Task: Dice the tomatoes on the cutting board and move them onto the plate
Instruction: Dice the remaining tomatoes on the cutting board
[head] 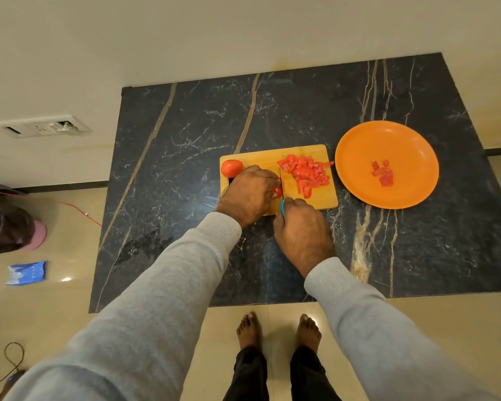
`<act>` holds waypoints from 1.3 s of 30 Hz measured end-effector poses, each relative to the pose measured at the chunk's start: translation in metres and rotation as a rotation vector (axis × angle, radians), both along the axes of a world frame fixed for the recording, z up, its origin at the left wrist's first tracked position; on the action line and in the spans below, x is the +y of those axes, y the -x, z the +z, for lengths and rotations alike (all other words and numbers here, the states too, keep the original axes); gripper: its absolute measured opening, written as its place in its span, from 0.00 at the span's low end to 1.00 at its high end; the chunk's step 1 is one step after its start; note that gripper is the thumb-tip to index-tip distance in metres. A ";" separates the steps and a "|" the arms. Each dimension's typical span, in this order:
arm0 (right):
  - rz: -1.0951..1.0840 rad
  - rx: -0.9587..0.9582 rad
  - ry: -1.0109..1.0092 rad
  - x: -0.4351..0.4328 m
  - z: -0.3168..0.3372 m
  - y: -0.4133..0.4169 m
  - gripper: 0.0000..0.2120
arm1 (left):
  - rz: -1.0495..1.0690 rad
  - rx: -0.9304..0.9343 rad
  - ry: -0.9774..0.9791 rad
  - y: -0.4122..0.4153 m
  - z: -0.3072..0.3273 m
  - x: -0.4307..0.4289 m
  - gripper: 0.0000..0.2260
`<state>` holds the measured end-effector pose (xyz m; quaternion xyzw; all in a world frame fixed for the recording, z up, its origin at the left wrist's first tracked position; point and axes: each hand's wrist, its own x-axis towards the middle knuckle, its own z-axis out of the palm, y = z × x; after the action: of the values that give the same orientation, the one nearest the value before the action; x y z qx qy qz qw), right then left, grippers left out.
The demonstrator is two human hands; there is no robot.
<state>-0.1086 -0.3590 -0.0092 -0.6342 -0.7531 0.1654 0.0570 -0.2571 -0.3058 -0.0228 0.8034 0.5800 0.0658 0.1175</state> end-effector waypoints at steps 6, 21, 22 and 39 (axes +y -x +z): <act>0.022 -0.029 0.035 0.000 -0.002 -0.003 0.16 | 0.021 0.001 -0.036 -0.004 -0.004 -0.004 0.15; -0.022 0.074 0.021 -0.036 0.003 -0.014 0.20 | 0.024 -0.036 -0.057 0.004 -0.010 -0.008 0.12; -0.023 0.068 0.018 -0.034 0.003 -0.012 0.20 | 0.024 -0.039 -0.060 0.005 -0.010 -0.007 0.12; 0.009 -0.145 0.178 -0.020 0.004 0.007 0.18 | 0.002 -0.022 -0.059 0.005 -0.006 -0.007 0.12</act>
<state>-0.1157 -0.3790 -0.0049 -0.6437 -0.7404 0.1856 -0.0551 -0.2623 -0.3130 -0.0284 0.8053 0.5772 0.0918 0.0999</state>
